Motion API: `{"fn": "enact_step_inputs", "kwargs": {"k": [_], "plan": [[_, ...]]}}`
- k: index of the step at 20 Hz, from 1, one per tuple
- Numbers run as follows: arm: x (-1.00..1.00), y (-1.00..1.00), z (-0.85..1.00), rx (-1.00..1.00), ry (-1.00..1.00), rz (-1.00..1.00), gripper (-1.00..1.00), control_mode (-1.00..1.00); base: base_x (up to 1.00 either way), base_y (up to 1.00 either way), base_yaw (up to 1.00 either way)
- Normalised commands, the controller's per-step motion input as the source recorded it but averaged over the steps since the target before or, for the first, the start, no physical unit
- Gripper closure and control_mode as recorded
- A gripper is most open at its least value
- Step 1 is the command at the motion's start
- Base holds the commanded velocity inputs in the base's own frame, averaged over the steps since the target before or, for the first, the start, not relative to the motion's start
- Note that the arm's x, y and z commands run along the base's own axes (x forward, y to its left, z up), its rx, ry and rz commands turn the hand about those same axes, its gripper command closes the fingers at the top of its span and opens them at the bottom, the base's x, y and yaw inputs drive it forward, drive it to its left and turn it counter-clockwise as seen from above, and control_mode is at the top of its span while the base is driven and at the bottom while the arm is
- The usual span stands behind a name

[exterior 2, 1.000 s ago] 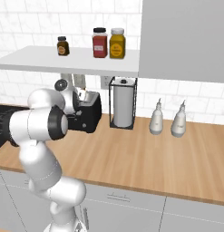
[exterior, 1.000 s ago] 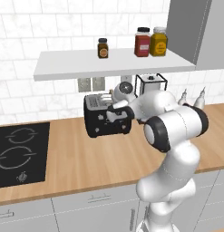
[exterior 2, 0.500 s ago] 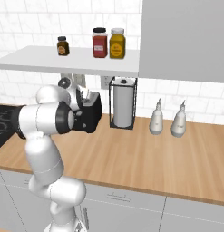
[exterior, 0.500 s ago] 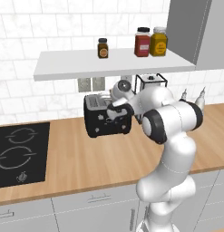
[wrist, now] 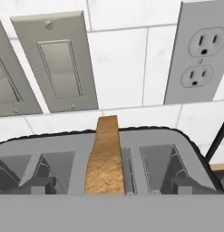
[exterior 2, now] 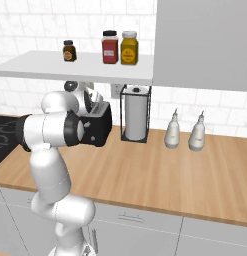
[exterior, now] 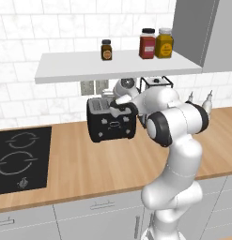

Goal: Start the toaster. Once the lever pops up, take the bread to the plate on the dining counter.

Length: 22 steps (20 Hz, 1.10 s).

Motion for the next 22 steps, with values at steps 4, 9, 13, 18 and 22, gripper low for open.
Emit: {"fn": "enact_step_inputs", "kwargs": {"k": [4, 9, 13, 18, 22], "plan": [[0.0, 0.0, -0.24, 0.0, 0.0, 0.0, 1.0, -1.0, 0.0, 0.0, 0.0], [0.0, -0.01, -0.21, 0.0, 0.0, 0.0, 1.0, -1.0, 0.0, 0.0, 0.0], [-0.15, -0.01, -0.04, 0.0, -0.07, 0.0, 1.0, -1.0, 0.0, 0.0, 0.0], [-0.44, 0.0, 0.0, 0.0, -0.17, 0.0, 1.0, -1.0, 0.0, 0.0, 0.0], [-0.59, 0.0, 0.06, 0.0, -0.25, 0.0, 1.0, -1.0, 0.0, 0.0, 0.0]]}}
